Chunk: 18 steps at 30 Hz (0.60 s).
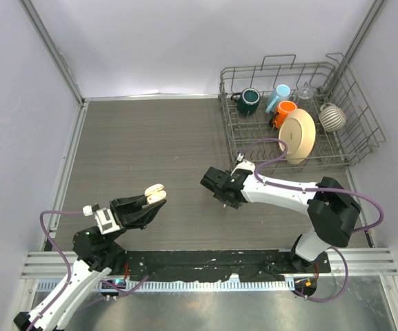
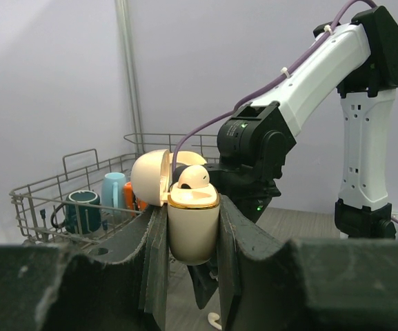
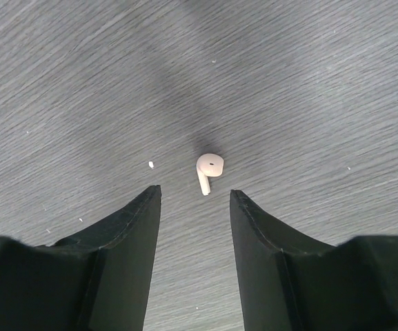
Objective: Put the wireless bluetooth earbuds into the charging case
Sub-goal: Adjust the earbud at the center of the board.
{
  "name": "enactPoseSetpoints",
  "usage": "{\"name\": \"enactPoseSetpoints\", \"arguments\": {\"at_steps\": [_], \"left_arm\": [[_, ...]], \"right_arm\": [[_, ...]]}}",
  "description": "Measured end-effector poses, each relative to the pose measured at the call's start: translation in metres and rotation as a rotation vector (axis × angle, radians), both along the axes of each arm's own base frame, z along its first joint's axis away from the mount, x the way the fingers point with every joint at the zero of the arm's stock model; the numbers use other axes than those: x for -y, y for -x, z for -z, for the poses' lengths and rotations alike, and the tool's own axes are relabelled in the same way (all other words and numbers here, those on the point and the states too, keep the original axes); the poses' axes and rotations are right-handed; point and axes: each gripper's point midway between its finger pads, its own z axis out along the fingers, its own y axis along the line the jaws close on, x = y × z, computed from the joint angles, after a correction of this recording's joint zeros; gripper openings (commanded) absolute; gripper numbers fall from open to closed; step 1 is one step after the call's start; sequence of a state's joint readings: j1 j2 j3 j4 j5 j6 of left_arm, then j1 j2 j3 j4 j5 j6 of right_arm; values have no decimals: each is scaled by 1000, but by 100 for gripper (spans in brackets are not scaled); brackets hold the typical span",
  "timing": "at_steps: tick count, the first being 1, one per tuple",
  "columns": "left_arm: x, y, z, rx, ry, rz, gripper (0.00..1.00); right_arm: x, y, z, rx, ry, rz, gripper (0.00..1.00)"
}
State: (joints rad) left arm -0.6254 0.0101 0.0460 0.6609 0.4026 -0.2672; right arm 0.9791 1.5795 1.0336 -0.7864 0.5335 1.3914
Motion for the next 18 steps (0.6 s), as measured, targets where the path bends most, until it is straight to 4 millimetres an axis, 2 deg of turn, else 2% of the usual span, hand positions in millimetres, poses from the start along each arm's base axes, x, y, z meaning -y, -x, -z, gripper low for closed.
{"name": "enactPoseSetpoints", "arguments": {"at_steps": [7, 18], "left_arm": [[0, -1, 0, 4, -4, -8, 0], [0, -2, 2, 0, -7, -8, 0]], "right_arm": [[-3, 0, 16, -37, 8, 2, 43], [5, 0, 31, -63, 17, 21, 41]]}}
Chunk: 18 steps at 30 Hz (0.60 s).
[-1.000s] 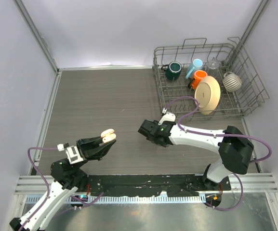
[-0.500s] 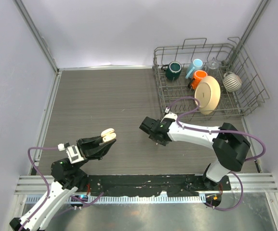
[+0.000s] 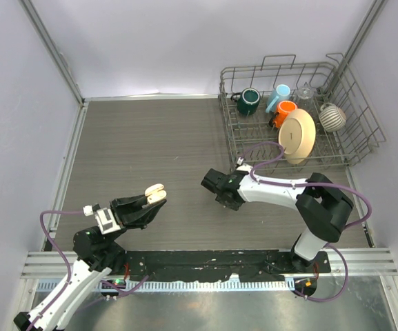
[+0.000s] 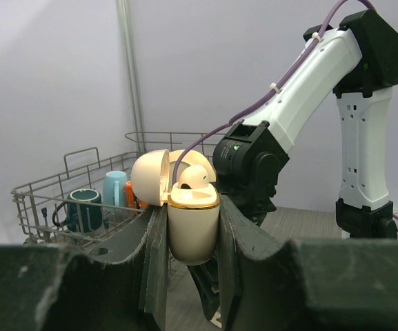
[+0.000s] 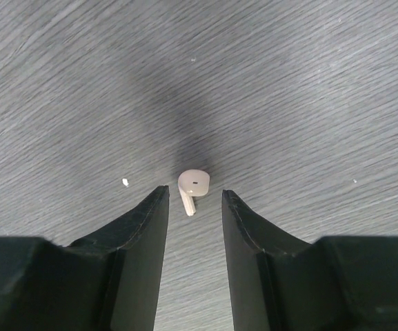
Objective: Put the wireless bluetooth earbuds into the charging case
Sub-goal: Adjust the earbud at the center of the board.
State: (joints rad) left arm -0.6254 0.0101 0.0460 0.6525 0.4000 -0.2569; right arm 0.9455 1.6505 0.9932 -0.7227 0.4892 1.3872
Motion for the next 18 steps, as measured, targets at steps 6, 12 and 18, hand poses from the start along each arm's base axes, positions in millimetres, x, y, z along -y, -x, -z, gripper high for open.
{"name": "enactPoseSetpoints", "arguments": {"at_steps": [6, 12, 18], "left_arm": [[0, 0, 0, 0, 0, 0, 0], [0, 0, 0, 1, -1, -1, 0], [-1, -1, 0, -1, 1, -6, 0]], "right_arm": [[5, -3, 6, -11, 2, 2, 39], [2, -5, 7, -4, -13, -4, 39], [-1, -8, 8, 2, -23, -8, 38]]}}
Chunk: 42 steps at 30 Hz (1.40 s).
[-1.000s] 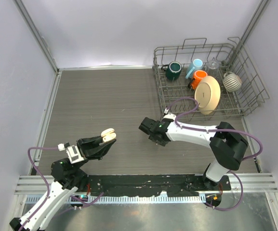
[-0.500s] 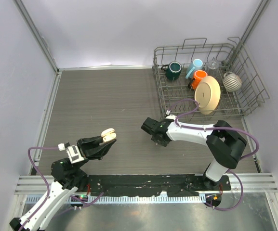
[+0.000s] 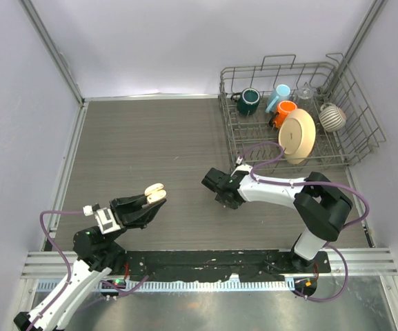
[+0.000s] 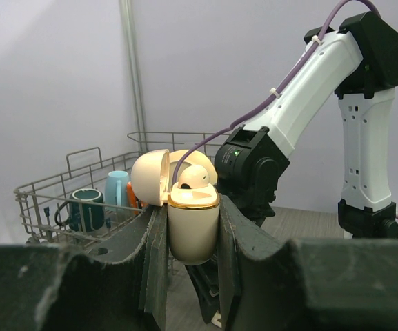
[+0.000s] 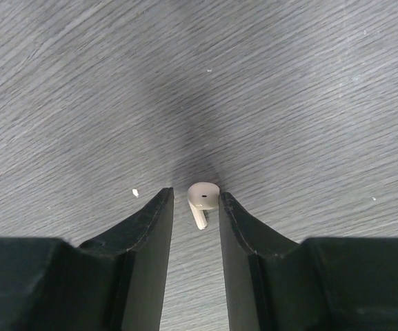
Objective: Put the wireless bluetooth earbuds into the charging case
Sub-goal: Adjust the earbud at the center of the board.
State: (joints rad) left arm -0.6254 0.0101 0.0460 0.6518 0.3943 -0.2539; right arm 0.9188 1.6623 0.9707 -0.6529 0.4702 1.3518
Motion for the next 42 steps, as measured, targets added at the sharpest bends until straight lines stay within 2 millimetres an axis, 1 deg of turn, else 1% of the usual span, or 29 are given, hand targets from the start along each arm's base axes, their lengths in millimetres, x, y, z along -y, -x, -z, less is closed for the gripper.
{"name": "enactPoseSetpoints", "arguments": {"at_steps": [12, 23, 34, 42], "left_arm": [[0, -1, 1, -5, -3, -2, 0], [0, -1, 1, -6, -3, -3, 0], [0, -2, 1, -9, 0, -8, 0], [0, -2, 1, -9, 0, -8, 0]], "right_arm": [[1, -1, 0, 0, 7, -11, 33], [4, -1, 2, 1, 37, -45, 31], [2, -6, 2, 12, 39, -69, 31], [2, -7, 3, 16, 40, -76, 41]]}}
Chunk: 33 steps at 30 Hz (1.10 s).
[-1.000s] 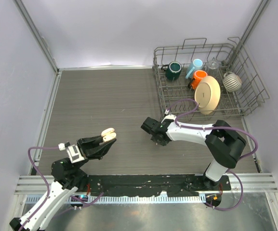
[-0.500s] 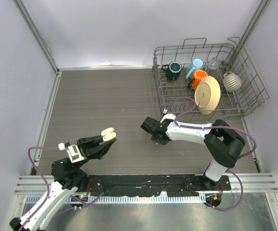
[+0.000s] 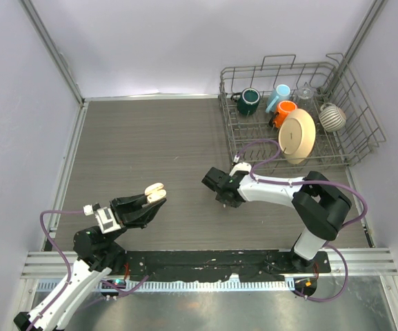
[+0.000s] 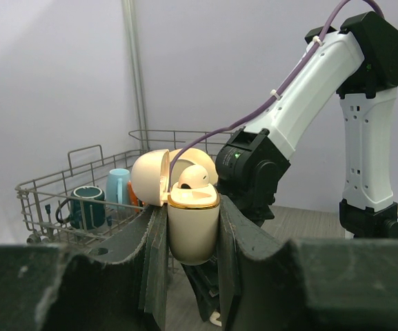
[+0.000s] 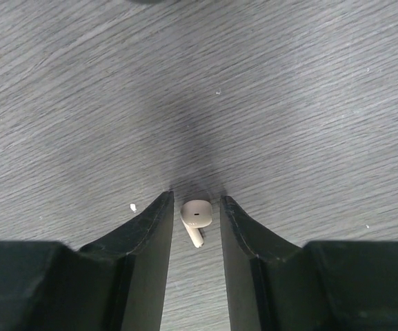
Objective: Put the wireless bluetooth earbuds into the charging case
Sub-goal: Adjust the earbud at the center of the board.
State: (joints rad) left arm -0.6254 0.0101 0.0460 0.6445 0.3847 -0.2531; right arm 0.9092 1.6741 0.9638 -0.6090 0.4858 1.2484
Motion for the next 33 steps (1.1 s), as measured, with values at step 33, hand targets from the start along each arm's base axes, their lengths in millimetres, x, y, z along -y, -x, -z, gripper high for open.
{"name": "enactPoseSetpoints", "arguments": {"at_steps": [33], "left_arm": [[0, 0, 0, 1, 1, 0, 0]], "right_arm": [[-3, 2, 3, -21, 3, -97, 37]]}}
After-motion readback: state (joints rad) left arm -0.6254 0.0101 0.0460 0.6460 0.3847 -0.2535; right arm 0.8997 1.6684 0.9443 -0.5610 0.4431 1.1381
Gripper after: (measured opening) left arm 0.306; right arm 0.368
